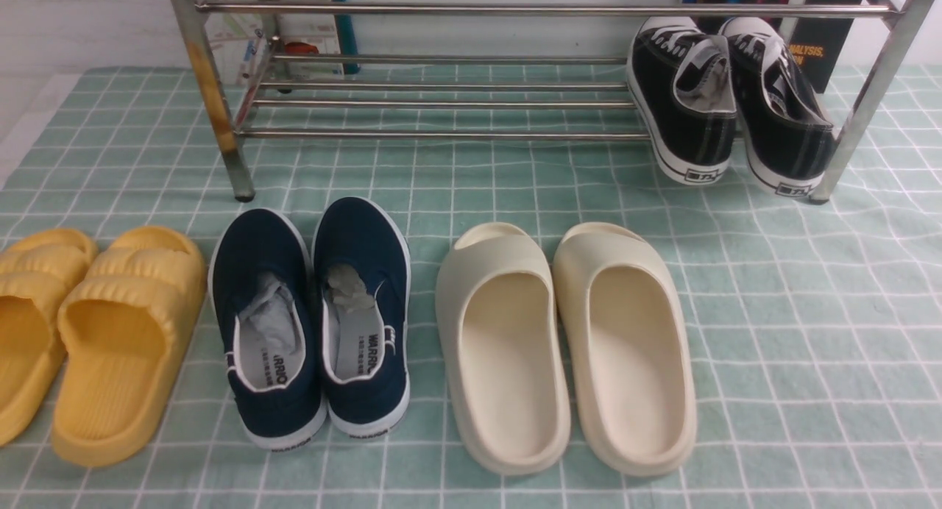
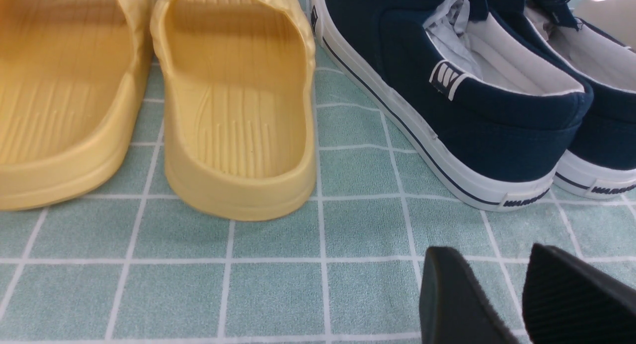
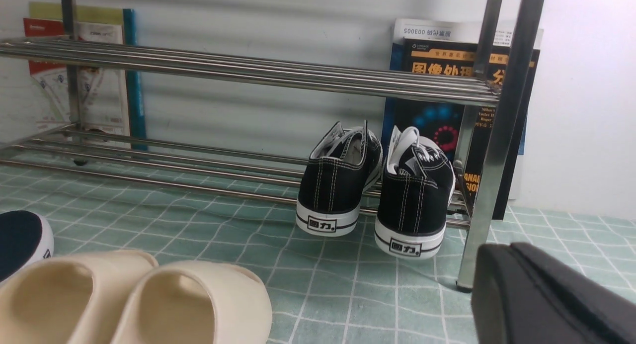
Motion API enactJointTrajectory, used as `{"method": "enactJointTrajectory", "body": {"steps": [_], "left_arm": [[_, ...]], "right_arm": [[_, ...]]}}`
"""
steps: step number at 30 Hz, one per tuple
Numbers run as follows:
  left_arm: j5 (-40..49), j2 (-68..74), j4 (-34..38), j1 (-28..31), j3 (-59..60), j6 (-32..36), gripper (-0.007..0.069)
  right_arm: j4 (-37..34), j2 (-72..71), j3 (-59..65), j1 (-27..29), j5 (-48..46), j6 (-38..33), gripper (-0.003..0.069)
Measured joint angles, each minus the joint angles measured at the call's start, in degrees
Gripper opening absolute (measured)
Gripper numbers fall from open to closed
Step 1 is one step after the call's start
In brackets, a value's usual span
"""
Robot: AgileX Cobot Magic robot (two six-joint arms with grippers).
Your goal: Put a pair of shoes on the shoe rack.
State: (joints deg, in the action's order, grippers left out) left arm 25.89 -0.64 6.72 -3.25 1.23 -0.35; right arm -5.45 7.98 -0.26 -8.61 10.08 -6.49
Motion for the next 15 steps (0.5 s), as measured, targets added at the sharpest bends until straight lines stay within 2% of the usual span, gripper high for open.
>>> {"method": "enactJointTrajectory", "body": {"steps": [9,15], "left_arm": [[0.00,0.00,0.00,0.00,0.00,0.00,0.0237],[0.00,0.00,0.00,0.00,0.00,0.00,0.0237]], "right_arm": [[6.15,-8.46,1.75,1.48,-13.72,0.00,0.0005],[8.56,-8.54,1.75,5.40,-19.84,0.00,0.0005]]}}
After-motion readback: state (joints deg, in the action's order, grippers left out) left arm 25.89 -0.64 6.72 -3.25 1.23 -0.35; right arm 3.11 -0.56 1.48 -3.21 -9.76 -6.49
